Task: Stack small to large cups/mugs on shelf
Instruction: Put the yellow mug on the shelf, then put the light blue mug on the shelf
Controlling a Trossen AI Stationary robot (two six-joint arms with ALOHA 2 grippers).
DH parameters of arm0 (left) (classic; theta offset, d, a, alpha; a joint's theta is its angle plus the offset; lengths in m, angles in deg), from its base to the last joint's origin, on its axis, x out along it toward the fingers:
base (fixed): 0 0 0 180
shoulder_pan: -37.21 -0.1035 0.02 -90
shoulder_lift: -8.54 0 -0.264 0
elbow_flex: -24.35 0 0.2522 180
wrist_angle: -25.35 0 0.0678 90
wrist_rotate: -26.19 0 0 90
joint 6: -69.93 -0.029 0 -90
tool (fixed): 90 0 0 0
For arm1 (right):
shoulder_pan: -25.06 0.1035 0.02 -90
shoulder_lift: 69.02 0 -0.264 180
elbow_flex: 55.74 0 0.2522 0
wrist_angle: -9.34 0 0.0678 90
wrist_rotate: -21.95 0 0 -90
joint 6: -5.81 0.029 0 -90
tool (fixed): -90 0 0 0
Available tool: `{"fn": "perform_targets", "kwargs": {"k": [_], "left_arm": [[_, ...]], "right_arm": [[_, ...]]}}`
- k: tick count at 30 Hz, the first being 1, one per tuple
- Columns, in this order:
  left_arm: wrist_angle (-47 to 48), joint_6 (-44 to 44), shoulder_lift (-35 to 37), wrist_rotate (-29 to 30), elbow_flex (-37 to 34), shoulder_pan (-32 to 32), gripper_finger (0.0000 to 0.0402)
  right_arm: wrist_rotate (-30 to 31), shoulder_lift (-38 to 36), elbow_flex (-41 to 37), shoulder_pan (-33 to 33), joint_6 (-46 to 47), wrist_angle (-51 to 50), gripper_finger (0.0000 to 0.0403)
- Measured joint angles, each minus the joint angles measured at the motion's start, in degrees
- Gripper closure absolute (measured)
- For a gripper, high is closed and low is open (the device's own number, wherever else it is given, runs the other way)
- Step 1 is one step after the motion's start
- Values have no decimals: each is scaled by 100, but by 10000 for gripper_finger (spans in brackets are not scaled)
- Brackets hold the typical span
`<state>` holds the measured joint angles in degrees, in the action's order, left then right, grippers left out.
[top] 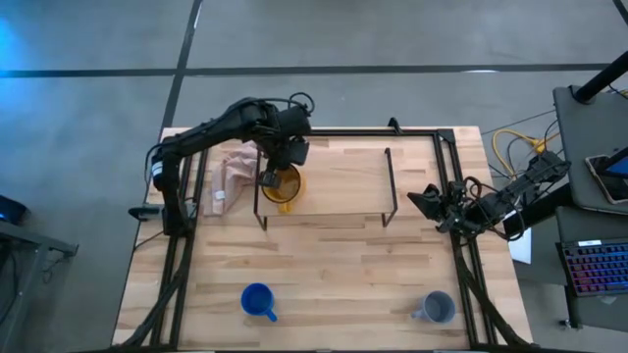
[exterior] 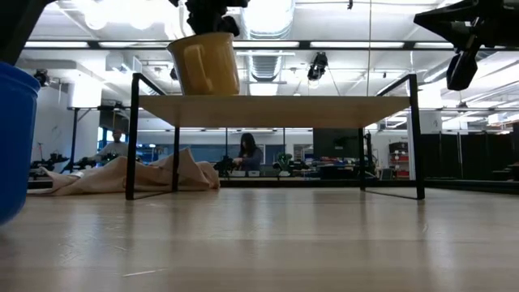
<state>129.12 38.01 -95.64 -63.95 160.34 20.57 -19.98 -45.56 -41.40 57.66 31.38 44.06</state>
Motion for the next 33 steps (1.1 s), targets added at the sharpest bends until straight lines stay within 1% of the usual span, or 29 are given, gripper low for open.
{"fn": "perform_targets", "kwargs": {"k": [3,7,15,20,26,28,30,33], "left_arm": [[-1,112,-16,207,0,-20,398],[-6,156,-49,602,-2,-24,373],[-13,155,-127,664,0,-29,329],[-49,112,-127,794,-1,-45,315],[-488,102,-127,867,-7,-103,300],[-581,94,-127,1014,-14,-102,293],[-577,95,-127,1133,-30,-103,286],[-555,98,-127,1152,-37,-103,275]], "right_arm": [[-2,-1,0,-1,0,-1,392],[-13,-2,0,-2,0,-3,392],[-24,0,0,0,-7,-28,392],[-21,0,0,-1,-40,-28,392],[-4,-1,0,-1,-69,-28,392],[-4,-2,0,-2,-71,-28,392],[-4,-2,0,-2,-72,-28,392],[-4,-2,0,-2,-72,-28,392]]}}
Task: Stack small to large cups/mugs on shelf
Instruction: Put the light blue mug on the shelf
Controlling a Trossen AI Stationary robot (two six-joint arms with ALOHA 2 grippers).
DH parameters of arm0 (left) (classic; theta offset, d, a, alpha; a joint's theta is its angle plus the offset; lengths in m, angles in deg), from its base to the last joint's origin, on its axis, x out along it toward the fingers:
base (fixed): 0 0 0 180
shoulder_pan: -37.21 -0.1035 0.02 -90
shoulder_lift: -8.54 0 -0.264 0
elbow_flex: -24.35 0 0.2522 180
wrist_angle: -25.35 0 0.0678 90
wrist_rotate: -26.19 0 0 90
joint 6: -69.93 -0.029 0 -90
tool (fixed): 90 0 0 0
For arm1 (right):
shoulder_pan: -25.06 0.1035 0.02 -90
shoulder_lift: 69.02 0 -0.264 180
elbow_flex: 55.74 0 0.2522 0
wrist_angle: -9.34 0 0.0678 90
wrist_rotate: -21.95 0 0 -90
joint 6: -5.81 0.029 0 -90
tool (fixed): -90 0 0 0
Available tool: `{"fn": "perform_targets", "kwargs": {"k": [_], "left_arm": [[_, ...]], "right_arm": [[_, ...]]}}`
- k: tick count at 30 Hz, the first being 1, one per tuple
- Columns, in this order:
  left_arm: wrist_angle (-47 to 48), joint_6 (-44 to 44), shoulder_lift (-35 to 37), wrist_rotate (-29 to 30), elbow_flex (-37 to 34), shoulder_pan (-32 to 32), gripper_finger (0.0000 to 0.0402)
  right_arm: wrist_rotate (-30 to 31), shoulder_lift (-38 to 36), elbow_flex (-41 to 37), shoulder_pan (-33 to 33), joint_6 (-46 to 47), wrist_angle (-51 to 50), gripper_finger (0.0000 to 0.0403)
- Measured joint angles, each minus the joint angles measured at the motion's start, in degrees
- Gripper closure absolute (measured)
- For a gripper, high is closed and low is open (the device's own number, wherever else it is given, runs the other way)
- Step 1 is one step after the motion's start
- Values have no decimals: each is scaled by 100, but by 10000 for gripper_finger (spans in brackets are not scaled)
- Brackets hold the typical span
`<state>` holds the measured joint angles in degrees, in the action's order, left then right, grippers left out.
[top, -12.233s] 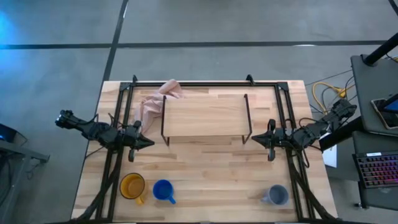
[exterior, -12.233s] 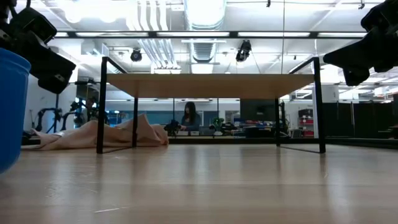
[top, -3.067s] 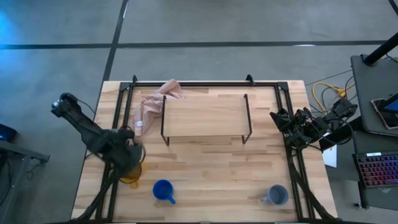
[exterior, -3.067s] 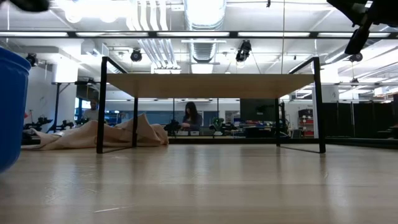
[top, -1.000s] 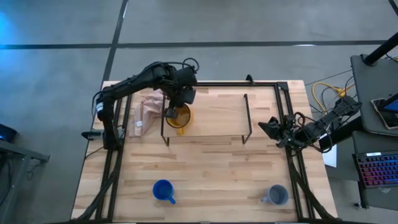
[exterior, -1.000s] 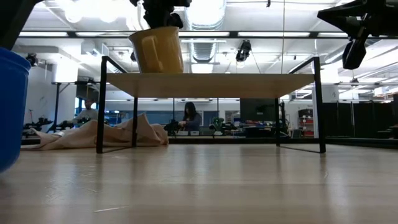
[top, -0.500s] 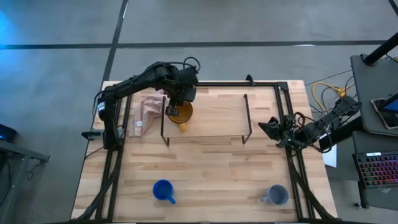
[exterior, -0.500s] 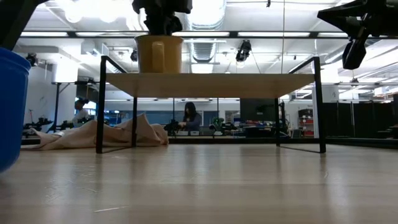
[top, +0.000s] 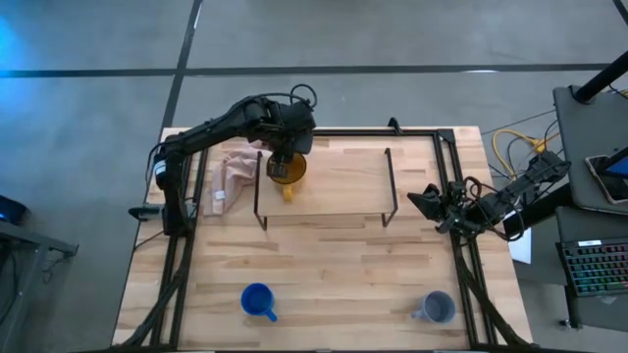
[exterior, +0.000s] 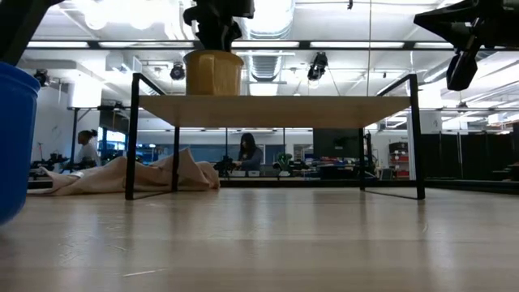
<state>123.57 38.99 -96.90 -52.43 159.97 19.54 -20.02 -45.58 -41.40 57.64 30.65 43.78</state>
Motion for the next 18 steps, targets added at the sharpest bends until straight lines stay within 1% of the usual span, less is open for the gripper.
{"fn": "perform_targets", "kwargs": {"k": [2,5,8,10,12,14,16,18], "left_arm": [[4,18,10,131,0,0,270],[4,39,75,536,46,8,265],[-13,225,264,534,205,50,265],[-71,630,437,197,320,100,265],[-63,1107,662,-314,338,161,265],[-71,1588,906,-674,305,267,265],[-79,1944,1227,-827,207,440,269],[-199,2224,1574,-854,63,708,277]], "right_arm": [[0,0,0,0,2,-2,392],[2,0,0,2,1,0,392],[3,-3,0,1,-88,4,392],[4,-4,0,1,-306,22,392],[17,-4,0,0,-563,55,392],[154,-13,0,2,-830,117,392],[239,-9,0,1,-884,407,392],[169,-7,32,0,-921,716,392]]}}
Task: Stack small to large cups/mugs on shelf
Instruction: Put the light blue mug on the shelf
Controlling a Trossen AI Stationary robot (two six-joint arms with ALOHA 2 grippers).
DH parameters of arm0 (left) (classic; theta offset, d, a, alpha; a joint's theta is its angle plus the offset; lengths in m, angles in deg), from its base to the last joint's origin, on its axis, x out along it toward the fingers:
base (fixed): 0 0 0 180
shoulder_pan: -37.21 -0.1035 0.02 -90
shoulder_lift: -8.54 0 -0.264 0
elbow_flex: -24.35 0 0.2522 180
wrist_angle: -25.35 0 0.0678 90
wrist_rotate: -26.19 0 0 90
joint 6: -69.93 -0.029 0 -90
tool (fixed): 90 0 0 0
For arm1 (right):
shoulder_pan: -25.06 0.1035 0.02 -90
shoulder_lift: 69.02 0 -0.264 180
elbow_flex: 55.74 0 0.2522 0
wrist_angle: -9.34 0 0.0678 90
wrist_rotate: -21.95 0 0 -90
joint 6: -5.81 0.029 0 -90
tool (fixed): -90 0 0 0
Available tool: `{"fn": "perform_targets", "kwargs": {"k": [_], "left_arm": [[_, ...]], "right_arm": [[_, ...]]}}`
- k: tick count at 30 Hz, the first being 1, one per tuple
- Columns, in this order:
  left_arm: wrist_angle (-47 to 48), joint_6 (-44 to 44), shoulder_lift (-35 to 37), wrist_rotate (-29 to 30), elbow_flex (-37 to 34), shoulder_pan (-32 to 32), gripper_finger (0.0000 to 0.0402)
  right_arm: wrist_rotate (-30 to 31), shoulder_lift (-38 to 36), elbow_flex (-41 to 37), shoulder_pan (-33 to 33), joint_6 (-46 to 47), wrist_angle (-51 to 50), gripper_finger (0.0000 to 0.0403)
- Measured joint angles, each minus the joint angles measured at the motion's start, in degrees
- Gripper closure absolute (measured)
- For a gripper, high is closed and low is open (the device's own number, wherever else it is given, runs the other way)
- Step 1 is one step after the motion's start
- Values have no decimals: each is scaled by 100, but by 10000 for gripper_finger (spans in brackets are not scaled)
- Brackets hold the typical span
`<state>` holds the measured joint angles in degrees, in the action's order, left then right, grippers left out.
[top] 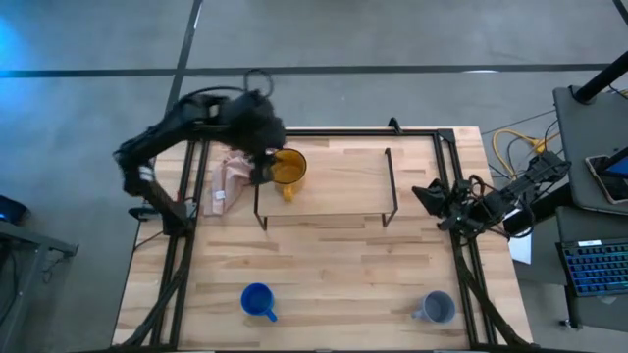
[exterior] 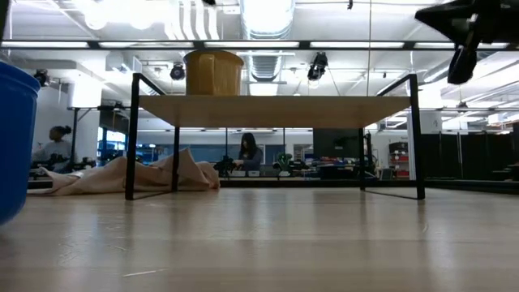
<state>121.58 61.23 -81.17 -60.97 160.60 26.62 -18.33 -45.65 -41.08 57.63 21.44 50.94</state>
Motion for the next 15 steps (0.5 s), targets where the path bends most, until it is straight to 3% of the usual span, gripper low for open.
{"fn": "perform_targets", "kwargs": {"k": [5,15], "left_arm": [[-602,873,742,-480,-635,674,300],[-931,3337,1815,-550,-2750,1977,326]], "right_arm": [[-1005,130,527,2,-410,-187,392],[-962,920,2325,0,-1424,-1964,392]]}}
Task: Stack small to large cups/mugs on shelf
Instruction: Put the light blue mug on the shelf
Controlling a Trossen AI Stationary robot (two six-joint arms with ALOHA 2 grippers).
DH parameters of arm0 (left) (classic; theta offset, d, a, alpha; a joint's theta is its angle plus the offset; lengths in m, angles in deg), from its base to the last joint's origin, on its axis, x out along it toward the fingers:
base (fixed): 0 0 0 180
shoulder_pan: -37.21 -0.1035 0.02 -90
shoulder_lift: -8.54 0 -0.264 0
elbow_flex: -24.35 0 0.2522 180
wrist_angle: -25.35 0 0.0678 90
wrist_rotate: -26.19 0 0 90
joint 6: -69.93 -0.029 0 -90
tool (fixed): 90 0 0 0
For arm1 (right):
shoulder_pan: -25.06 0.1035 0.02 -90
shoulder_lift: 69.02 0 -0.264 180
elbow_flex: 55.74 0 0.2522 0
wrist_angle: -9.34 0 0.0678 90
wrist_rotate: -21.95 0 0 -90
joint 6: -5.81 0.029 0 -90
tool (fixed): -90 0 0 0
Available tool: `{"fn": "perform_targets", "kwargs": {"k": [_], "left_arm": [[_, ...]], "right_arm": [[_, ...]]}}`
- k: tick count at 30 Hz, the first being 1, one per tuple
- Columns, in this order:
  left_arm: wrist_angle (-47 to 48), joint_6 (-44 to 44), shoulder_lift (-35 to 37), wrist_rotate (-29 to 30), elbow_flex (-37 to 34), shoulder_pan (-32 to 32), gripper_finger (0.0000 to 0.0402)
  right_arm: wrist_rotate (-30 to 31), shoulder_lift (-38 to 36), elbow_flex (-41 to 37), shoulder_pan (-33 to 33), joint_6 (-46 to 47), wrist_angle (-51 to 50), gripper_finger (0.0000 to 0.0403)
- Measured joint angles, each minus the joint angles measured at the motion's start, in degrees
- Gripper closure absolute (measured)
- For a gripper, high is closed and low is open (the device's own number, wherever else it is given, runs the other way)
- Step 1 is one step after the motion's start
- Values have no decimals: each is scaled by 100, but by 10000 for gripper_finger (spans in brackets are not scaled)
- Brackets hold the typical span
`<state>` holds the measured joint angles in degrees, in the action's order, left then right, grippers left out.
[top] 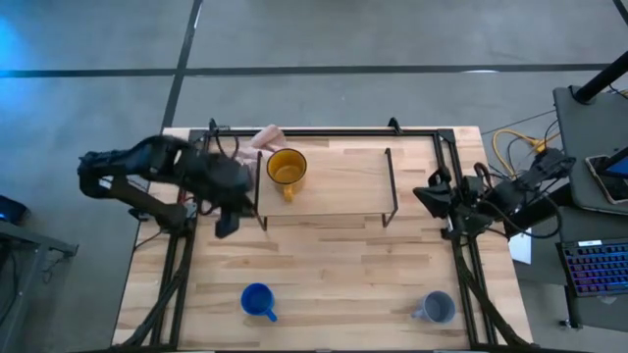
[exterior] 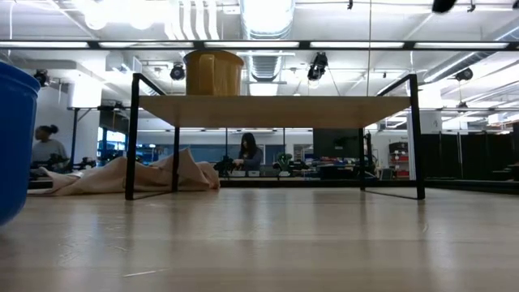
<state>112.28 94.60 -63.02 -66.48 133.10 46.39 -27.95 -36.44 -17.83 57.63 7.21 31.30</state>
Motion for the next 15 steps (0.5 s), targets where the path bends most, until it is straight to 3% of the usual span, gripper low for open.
{"fn": "perform_targets", "kwargs": {"k": [5,9,15], "left_arm": [[-1180,509,317,318,-886,561,327],[-2050,798,436,356,-1228,785,327],[-2702,808,478,661,-1276,867,327]], "right_arm": [[48,192,859,0,-53,-1316,392],[-57,352,1474,1,572,-1451,392],[-444,687,2322,0,26,-1532,392]]}}
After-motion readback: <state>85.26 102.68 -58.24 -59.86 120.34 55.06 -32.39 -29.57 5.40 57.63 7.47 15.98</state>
